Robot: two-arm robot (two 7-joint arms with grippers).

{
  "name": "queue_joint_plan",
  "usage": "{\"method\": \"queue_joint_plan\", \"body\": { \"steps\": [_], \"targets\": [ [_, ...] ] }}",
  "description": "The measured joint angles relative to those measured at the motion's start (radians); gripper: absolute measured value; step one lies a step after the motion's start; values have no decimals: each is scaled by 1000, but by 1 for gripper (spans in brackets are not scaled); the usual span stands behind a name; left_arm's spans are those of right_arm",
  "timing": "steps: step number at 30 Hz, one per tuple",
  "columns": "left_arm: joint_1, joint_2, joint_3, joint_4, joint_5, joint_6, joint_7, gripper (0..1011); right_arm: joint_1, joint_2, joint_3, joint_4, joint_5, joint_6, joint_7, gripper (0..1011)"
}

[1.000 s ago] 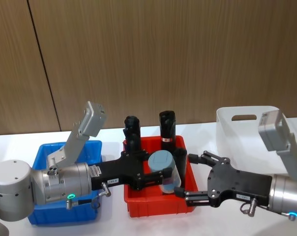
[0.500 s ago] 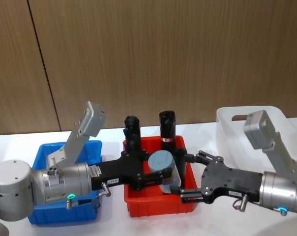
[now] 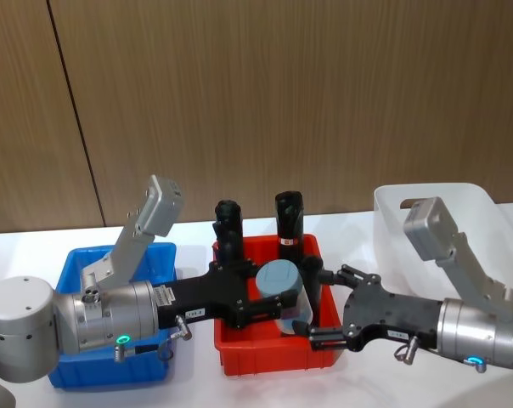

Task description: Pick the cotton swabs from the blue box and place them into the white box.

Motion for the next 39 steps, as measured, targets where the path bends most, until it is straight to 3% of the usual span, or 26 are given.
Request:
{"method": "queue_joint_plan", "body": {
  "steps": [39],
  "targets": [
    [0,0,0,0,0,0,0,669,61,-55,-60,97,-45,-8,-44,1002]
  ]
}}
